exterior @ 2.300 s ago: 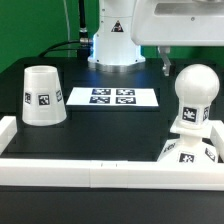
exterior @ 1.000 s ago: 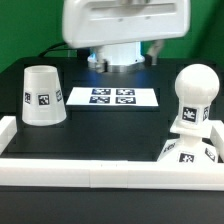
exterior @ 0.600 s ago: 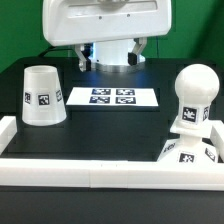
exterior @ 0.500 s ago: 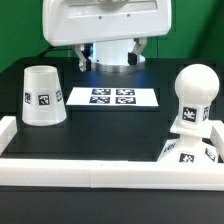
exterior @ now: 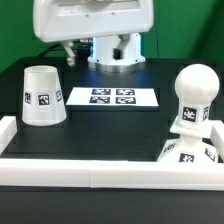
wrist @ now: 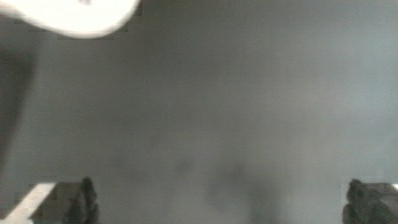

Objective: Assemble lamp

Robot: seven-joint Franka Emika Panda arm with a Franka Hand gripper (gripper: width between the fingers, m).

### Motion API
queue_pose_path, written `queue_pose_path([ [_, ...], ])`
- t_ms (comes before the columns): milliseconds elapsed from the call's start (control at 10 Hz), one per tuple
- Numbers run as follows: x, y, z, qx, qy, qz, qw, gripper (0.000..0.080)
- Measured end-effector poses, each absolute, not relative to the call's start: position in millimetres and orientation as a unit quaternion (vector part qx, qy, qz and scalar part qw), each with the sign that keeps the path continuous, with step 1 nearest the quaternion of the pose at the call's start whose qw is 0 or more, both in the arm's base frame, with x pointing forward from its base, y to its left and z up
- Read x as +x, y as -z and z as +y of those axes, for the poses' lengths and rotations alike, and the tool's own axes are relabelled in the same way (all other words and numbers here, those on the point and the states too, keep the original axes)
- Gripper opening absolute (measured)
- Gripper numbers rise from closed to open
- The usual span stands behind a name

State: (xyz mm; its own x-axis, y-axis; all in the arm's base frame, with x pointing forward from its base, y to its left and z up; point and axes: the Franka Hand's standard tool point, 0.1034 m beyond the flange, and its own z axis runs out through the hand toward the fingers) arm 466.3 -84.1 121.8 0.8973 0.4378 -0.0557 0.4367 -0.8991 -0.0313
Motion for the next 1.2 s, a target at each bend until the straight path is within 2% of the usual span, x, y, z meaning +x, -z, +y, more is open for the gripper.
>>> queue_pose_path([
  [200, 448.5, -118.3, -106.7, -0.975, -0.038, -0.218, 0.013, 0.0699],
  [700, 447.5, -116.2, -103.6, -0.974, -0.040, -0.223, 0.012, 0.0699],
  [900, 418.0, -110.9, -120.6, -0.970, -0.048, -0.236, 0.021, 0.0699],
  [1200, 402.9, -100.5, -141.5, -0.964, -0.053, -0.257, 0.031, 0.0699],
])
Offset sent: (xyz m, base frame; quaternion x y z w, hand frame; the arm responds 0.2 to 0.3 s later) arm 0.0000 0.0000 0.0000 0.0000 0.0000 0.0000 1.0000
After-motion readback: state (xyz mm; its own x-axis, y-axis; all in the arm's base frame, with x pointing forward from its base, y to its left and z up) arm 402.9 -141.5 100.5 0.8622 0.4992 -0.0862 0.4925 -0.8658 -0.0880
